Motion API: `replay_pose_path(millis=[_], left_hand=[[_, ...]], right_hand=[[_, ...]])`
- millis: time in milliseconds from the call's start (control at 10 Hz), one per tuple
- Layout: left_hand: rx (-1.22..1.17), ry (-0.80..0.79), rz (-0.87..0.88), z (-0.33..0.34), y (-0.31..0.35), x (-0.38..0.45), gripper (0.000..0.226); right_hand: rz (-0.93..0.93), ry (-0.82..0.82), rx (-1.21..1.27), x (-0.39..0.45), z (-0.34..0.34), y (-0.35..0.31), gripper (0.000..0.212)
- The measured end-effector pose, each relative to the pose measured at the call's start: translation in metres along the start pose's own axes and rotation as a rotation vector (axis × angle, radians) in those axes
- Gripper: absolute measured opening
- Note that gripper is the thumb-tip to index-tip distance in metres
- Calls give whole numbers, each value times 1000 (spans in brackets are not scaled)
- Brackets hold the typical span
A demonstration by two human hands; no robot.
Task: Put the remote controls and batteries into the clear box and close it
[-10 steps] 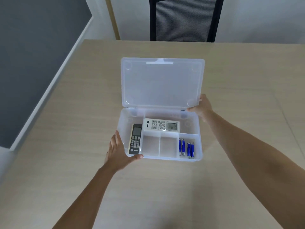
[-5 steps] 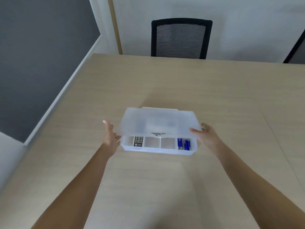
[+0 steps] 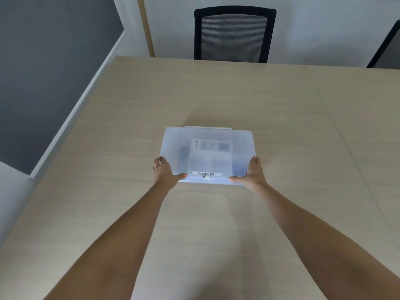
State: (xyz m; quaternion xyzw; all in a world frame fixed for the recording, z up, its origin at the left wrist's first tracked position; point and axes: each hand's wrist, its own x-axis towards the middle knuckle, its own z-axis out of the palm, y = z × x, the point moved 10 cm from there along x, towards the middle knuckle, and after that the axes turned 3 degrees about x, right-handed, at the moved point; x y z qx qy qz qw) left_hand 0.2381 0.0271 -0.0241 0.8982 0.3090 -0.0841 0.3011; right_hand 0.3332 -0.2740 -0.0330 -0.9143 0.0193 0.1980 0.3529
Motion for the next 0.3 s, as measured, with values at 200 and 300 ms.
replay_pose_path(millis=[200, 300], left_hand=[[4, -13, -16, 0, 0, -2, 110], [-26, 143, 20, -12, -8, -21, 110]], right_hand=[[27, -25, -15, -5, 2, 0, 142], [-23, 18, 32, -17, -20, -31, 135]])
